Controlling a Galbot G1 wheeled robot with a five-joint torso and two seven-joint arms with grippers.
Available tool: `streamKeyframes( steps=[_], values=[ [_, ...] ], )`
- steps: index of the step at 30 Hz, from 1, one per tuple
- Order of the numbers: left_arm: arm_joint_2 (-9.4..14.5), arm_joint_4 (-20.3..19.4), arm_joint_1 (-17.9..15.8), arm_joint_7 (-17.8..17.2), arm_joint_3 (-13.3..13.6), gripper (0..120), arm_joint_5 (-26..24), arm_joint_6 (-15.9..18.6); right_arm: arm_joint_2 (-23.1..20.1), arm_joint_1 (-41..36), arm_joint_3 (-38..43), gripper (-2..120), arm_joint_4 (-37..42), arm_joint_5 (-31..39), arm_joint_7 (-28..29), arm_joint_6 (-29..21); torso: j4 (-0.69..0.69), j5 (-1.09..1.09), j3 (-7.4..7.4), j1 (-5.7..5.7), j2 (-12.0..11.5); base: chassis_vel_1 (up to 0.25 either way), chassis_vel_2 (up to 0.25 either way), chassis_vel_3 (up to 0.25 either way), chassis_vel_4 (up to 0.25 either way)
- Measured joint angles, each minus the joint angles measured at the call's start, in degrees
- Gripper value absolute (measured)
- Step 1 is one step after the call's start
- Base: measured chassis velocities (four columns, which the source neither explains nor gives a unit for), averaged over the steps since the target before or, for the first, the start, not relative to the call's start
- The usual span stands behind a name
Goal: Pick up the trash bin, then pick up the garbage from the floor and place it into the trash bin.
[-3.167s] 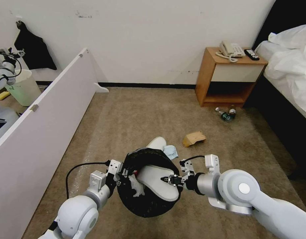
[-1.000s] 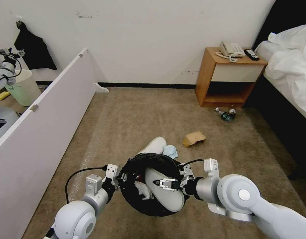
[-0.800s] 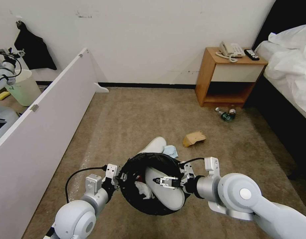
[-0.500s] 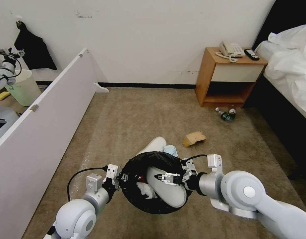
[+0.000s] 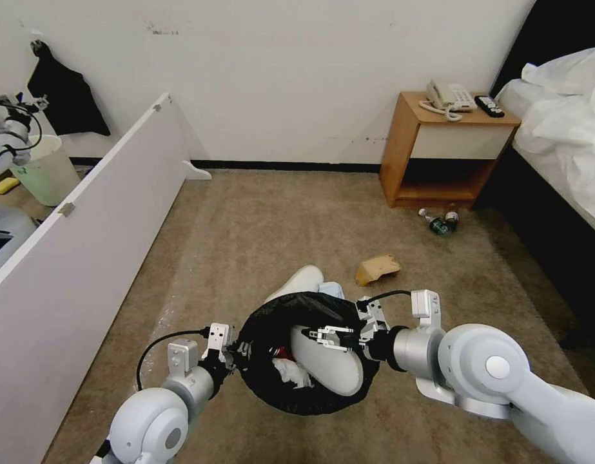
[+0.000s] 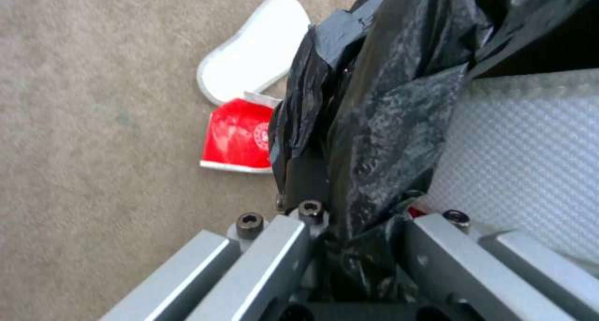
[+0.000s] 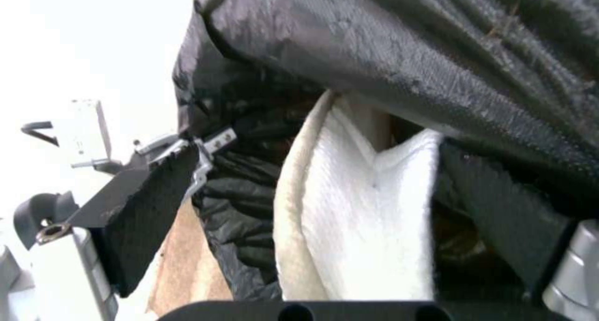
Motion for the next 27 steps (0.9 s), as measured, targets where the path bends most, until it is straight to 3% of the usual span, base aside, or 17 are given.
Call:
streamKeyframes(
  steps=[17, 21, 27],
  values=[
    [1.12, -2.86, 1.85, -3.34, -1.52, 1, -10.22, 2.82, -3.89, -3.56, 5.83, 99, 4.41, 0.21, -4.35, -0.36, 0.0, 0.01, 0.0, 0.0, 0.0, 0.0, 0.0, 0.0, 0.0],
    [1.7, -4.2, 2.95, -6.47, -2.3, 1, -15.44, 2.86, -4.79, -4.74, 8.2, 100, 5.53, -0.57, -7.9, -0.44, 0.0, 0.01, 0.0, 0.0, 0.0, 0.0, 0.0, 0.0, 0.0],
    [2.67, -5.02, 4.35, -6.68, -3.38, 1, -22.03, 2.86, -5.11, -5.81, 11.36, 100, 7.39, -2.06, -12.01, 1.41, -0.01, 0.01, 0.0, 0.0, -0.01, 0.0, 0.0, 0.0, 0.0]
  ],
)
